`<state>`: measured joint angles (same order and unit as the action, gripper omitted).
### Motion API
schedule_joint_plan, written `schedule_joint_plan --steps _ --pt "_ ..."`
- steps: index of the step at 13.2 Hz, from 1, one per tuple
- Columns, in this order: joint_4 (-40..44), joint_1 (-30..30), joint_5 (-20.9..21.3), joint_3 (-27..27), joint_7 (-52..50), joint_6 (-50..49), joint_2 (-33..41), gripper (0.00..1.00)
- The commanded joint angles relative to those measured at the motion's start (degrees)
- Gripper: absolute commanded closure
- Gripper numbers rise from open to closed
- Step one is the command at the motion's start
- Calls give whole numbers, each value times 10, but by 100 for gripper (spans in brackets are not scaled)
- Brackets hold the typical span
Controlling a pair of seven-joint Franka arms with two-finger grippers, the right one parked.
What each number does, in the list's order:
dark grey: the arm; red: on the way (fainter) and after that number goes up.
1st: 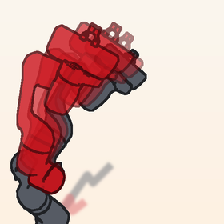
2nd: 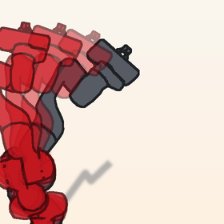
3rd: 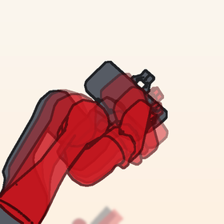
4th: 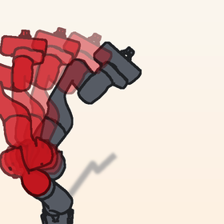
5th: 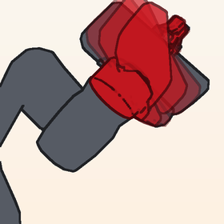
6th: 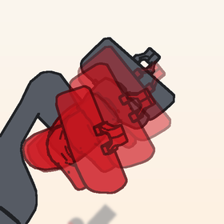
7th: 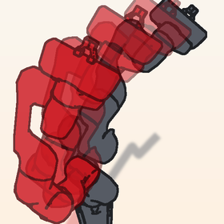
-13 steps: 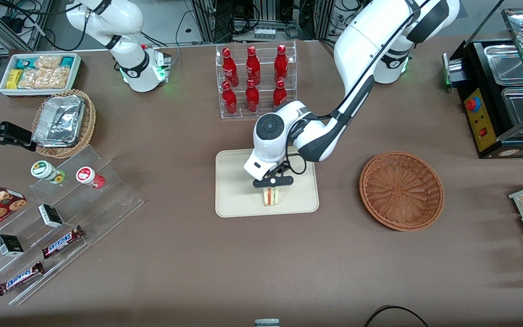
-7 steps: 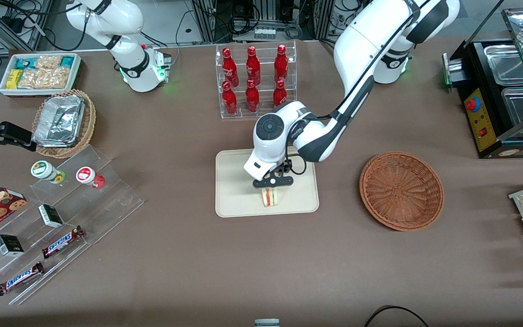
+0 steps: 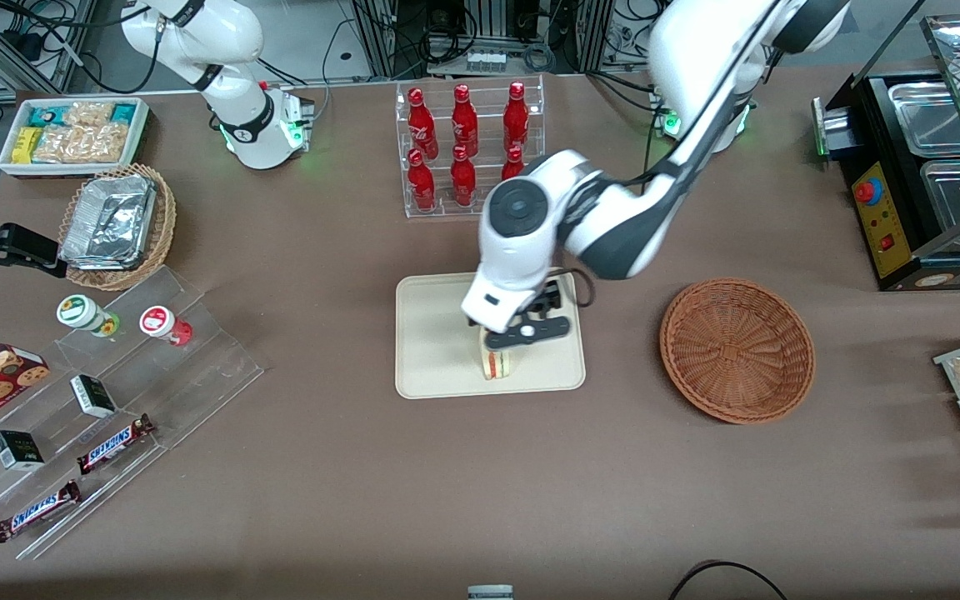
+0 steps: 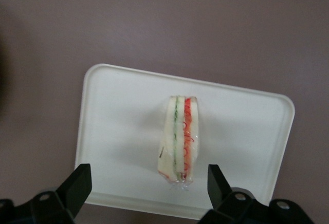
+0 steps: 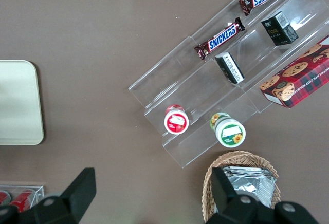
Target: Place sandwich from basket to tray
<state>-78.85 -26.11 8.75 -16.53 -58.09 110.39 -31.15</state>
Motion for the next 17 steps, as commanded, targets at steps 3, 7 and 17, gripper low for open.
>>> schedule_joint_plan --steps 3,7,17 --pt "-19 88 -50 -3 53 -94 102 1" --pt "-24 168 -54 -3 142 -177 153 1" --pt "-104 325 -59 -1 408 -236 268 1"
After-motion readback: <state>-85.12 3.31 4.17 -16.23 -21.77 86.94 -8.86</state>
